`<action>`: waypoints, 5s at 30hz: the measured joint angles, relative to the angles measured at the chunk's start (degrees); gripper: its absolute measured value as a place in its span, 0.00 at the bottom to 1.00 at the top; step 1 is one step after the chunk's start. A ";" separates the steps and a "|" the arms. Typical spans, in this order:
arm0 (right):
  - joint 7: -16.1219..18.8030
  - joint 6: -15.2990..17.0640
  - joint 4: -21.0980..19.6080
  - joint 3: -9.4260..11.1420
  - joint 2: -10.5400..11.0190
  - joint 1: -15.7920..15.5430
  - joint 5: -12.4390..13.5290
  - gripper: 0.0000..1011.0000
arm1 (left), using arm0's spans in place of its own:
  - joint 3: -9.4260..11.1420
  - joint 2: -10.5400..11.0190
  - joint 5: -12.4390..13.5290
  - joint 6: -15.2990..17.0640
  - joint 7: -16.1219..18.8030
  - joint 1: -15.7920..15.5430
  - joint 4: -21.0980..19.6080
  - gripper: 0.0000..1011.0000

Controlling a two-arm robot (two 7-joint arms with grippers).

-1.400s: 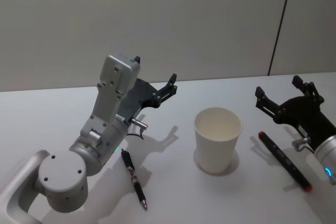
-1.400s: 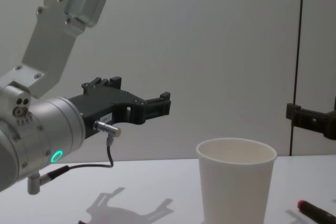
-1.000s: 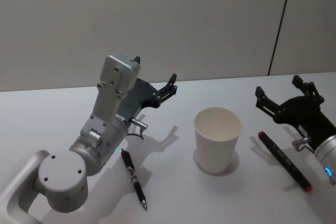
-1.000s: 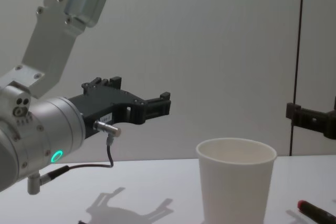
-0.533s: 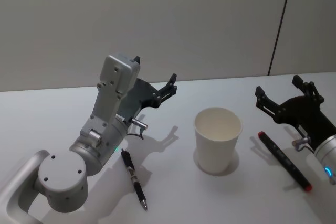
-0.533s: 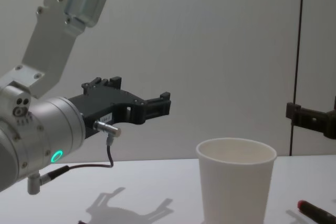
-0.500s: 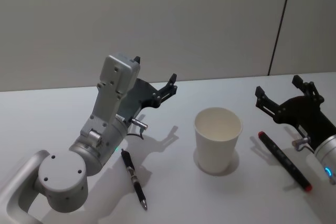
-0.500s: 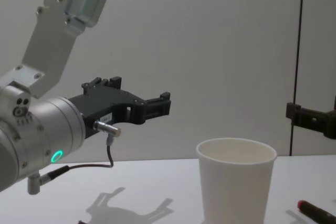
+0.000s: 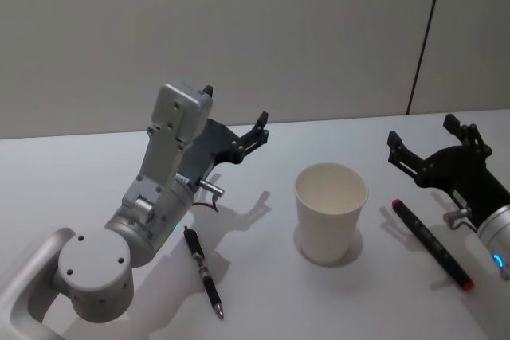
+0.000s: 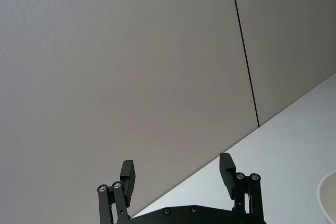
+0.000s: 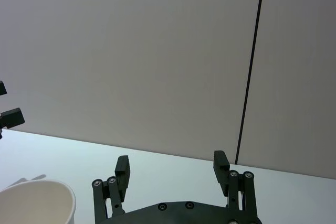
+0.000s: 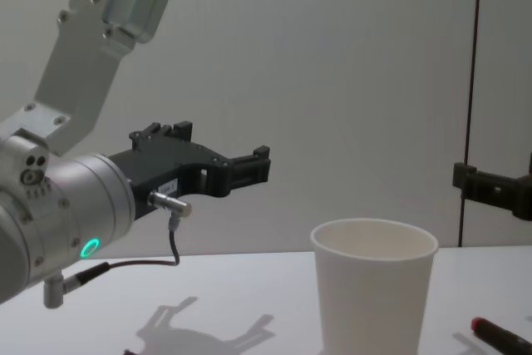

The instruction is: Place the pen into the pen holder.

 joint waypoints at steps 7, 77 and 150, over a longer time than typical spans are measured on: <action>0.00 0.00 0.00 0.00 0.00 0.00 0.00 0.99 | 0.00 0.00 0.00 0.00 0.00 0.00 0.00 0.99; 6.59 39.59 -8.39 1.02 2.28 6.03 -12.67 0.99 | 0.00 0.01 0.00 0.00 0.00 0.00 0.00 0.99; 1.10 35.73 0.90 -1.44 -6.66 2.30 -16.80 0.99 | 0.00 0.01 0.00 0.00 0.00 0.00 0.00 0.99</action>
